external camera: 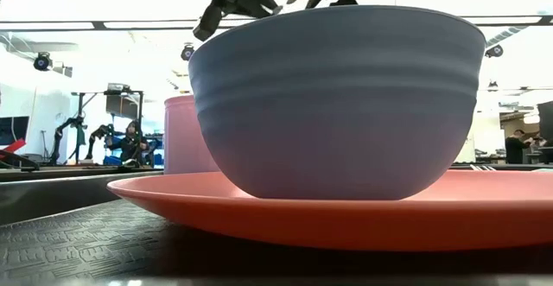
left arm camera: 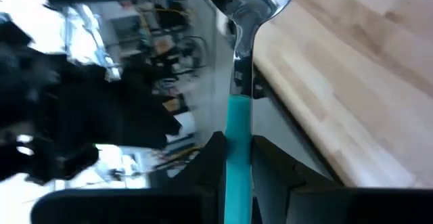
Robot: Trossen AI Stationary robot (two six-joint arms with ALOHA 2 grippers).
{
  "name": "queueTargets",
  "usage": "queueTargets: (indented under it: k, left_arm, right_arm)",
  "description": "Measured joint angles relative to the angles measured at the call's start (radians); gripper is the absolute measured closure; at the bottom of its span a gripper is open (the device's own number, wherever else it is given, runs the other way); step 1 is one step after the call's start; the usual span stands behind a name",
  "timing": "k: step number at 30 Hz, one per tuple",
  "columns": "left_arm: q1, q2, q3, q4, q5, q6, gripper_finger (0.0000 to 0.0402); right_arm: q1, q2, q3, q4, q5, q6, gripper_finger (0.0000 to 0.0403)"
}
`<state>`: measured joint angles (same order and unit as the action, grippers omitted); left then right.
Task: Set up tray
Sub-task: Put the blue spoon on the blue napkin to the right of the orange knife
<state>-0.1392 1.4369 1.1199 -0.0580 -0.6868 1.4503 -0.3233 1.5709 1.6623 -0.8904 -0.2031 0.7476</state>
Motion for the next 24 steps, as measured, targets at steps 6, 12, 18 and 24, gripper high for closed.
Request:
queueTargets:
  k: [6,12,18,24]
  left_arm:
    - [-0.025,0.009,-0.009,0.025,0.038,0.102,0.0368]
    - [-0.024,0.035,0.023,0.032,0.049,0.102,0.0368]
    - [-0.024,0.041,0.028,0.032,0.1,0.101,0.0368]
    - [-0.02,0.047,0.031,0.037,0.11,0.101,0.0368]
  right_arm:
    - [-0.058,0.009,0.0,0.058,-0.099,0.021,0.0293]
    - [-0.037,0.019,0.0,0.057,-0.124,0.024,0.0289]
    - [-0.011,0.02,0.0,0.057,-0.146,0.036,0.0247]
    - [0.021,0.02,-0.003,0.058,-0.167,0.063,0.0206]
